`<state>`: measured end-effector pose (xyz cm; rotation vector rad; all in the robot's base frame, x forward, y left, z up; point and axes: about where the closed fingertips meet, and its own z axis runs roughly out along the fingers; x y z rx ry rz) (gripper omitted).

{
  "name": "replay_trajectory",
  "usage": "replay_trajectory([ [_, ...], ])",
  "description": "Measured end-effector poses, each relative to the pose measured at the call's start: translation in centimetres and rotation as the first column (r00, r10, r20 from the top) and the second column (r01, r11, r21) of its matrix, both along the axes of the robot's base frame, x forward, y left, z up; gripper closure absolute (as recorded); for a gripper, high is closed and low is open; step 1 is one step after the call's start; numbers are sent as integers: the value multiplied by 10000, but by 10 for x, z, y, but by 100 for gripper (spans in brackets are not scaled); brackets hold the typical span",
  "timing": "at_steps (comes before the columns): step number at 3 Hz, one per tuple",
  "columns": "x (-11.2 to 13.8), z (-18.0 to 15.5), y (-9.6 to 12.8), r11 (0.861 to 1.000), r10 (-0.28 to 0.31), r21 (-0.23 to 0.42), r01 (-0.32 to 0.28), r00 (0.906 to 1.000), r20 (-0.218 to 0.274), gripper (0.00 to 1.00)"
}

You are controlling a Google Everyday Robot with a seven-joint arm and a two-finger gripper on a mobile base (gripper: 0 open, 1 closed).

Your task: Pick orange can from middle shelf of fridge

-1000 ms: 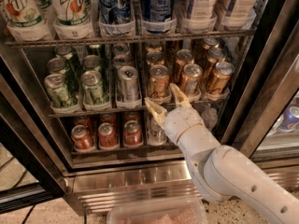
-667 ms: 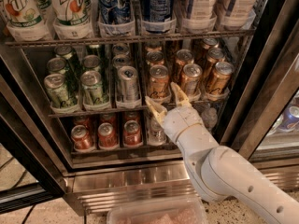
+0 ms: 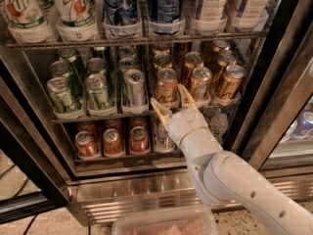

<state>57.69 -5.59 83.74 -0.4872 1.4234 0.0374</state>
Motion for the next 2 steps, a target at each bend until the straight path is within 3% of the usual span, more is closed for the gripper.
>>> replay_trajectory([
  [2, 9, -2, -2, 9995, -328, 27, 327, 9994, 67, 45],
])
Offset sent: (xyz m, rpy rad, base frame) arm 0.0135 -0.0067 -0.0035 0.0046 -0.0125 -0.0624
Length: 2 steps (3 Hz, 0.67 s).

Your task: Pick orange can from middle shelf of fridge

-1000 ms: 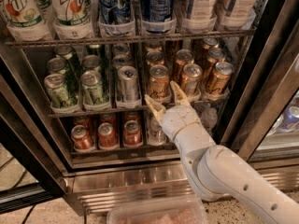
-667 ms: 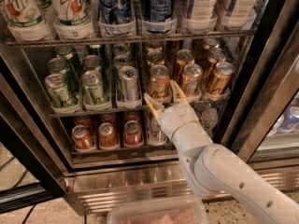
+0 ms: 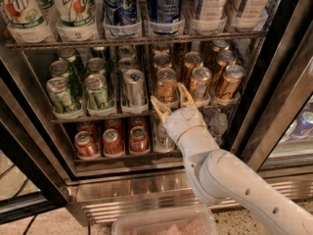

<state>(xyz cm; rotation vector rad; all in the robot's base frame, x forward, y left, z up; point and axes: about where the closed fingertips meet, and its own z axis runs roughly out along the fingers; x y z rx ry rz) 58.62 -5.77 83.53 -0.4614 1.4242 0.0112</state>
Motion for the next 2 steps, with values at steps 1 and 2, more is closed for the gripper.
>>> replay_trajectory([
  [1, 3, 1, -4, 9997, -248, 21, 248, 9997, 91, 45],
  [2, 22, -1, -8, 9974, -710, -97, 712, 9974, 121, 40],
])
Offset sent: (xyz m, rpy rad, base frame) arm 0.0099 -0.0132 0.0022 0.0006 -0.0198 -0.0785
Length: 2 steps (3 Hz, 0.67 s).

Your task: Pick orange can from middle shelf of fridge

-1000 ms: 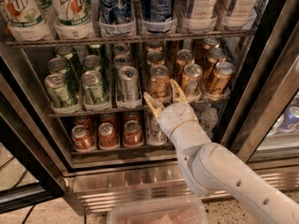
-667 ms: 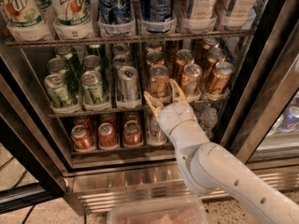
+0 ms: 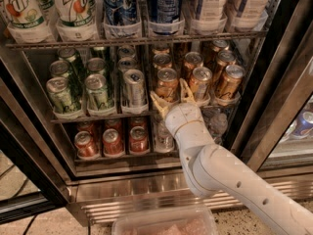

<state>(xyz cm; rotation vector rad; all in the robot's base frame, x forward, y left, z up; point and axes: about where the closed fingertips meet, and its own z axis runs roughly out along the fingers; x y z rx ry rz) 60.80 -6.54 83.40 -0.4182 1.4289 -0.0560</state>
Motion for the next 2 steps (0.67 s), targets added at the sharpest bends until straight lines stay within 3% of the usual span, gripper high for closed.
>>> replay_trajectory([
  [2, 4, -4, 1, 10000, -24, -25, 24, 9999, -144, 40],
])
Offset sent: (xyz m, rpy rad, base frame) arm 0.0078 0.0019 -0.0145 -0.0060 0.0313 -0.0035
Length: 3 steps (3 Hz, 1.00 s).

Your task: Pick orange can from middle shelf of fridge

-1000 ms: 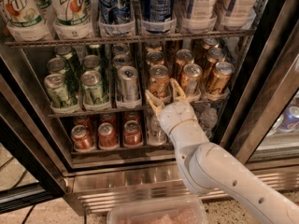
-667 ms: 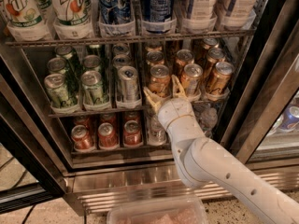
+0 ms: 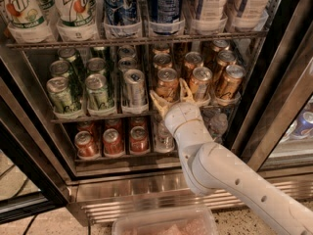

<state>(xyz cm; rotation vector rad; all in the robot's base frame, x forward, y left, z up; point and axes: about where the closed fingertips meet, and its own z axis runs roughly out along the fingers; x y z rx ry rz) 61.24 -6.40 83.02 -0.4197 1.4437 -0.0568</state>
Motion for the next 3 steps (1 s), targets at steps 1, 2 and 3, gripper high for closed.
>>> replay_trajectory([
  [1, 5, 0, 1, 10000, 19, 43, -19, 10000, -23, 56],
  [2, 5, 0, 1, 10000, 19, 43, -19, 10000, -23, 78],
  [3, 5, 0, 1, 10000, 20, 42, -20, 10000, -21, 100],
])
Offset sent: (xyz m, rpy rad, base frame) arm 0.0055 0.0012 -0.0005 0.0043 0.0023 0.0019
